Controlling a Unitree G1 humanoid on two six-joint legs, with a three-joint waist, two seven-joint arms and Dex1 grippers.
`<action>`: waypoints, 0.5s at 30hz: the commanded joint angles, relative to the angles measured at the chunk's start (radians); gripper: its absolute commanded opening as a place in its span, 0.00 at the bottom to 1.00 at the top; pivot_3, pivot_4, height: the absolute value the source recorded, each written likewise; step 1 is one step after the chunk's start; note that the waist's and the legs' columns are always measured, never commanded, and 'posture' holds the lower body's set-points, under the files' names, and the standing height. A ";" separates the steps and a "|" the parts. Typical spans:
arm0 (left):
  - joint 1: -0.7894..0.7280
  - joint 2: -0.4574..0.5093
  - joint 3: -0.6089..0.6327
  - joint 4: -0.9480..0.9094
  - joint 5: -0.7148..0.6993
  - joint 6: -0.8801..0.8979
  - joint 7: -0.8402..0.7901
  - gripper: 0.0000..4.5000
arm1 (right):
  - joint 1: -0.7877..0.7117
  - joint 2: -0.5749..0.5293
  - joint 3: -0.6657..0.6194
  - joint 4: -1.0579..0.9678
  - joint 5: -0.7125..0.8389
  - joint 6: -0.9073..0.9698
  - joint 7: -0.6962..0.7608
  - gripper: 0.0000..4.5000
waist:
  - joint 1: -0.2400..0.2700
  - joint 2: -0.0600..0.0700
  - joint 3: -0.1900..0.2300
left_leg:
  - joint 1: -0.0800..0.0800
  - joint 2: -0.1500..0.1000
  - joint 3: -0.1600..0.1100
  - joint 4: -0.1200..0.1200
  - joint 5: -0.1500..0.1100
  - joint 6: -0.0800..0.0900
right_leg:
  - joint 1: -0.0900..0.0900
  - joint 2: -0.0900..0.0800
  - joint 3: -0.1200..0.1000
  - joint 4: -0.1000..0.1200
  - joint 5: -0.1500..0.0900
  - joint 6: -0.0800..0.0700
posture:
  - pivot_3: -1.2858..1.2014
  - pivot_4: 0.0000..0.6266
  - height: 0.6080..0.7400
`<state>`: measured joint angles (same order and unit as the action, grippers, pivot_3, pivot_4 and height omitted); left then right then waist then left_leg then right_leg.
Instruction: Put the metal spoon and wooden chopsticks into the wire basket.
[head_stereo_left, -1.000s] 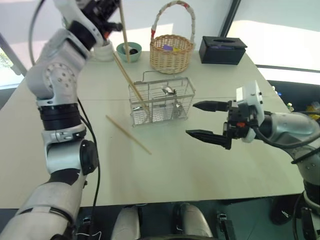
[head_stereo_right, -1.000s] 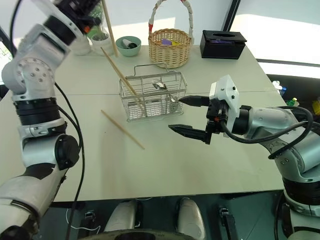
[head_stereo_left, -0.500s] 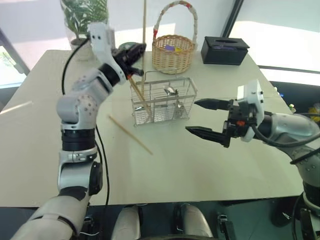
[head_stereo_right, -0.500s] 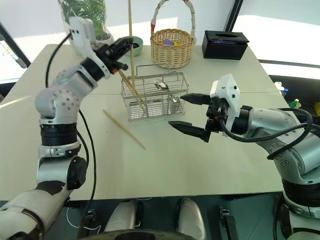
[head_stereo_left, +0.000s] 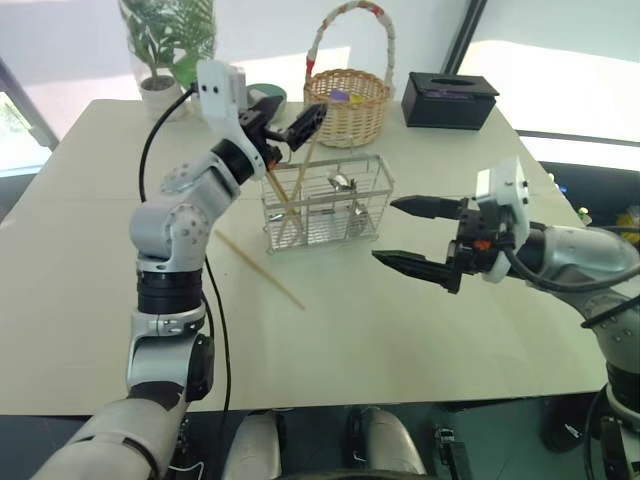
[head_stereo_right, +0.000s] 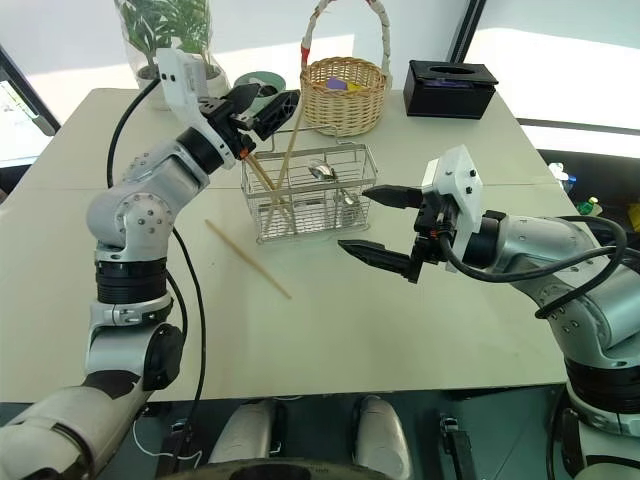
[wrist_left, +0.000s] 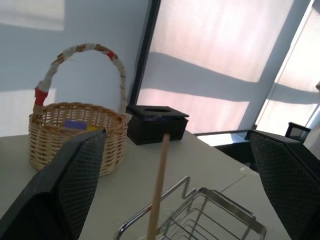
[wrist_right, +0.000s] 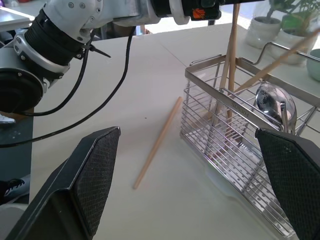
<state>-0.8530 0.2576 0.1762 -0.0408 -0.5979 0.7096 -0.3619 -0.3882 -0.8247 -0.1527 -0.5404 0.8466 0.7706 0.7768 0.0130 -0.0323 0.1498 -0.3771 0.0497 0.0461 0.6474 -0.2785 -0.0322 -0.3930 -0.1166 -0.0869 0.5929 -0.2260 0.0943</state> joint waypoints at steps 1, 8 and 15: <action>-0.071 0.073 0.073 -0.060 -0.048 0.062 0.027 1.00 | -0.017 -0.008 -0.025 0.006 -0.008 -0.025 0.012 1.00 | -0.001 0.000 0.000 | 0.000 0.000 0.000 0.000 0.000 0.000 | 0.000 0.000 0.000 0.000 0.000 0.000 | 0.52 0.24 0.83; -0.278 0.281 0.260 0.049 -0.185 0.352 0.139 1.00 | -0.014 -0.038 -0.010 0.036 -0.060 -0.059 0.071 1.00 | -0.001 0.001 0.001 | -0.001 0.000 0.000 0.000 0.000 0.000 | -0.001 0.000 0.000 0.000 0.000 0.001 | 0.52 0.24 0.83; -0.387 0.309 0.329 0.203 0.118 0.713 0.619 1.00 | -0.030 -0.016 0.019 0.071 -0.089 -0.078 0.101 1.00 | 0.002 0.001 0.001 | 0.001 0.000 -0.002 -0.001 0.000 0.000 | 0.001 0.000 0.000 0.000 0.001 0.004 | 0.52 0.24 0.83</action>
<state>-1.2177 0.5832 0.4721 0.1522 -0.5729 1.3528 0.1318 -0.3919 -0.8442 -0.1265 -0.4656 0.7583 0.7113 0.8715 0.0151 -0.0318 0.1512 -0.3758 0.0491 0.0446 0.6464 -0.2788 -0.0317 -0.3916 -0.1165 -0.0872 0.5930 -0.2251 0.0987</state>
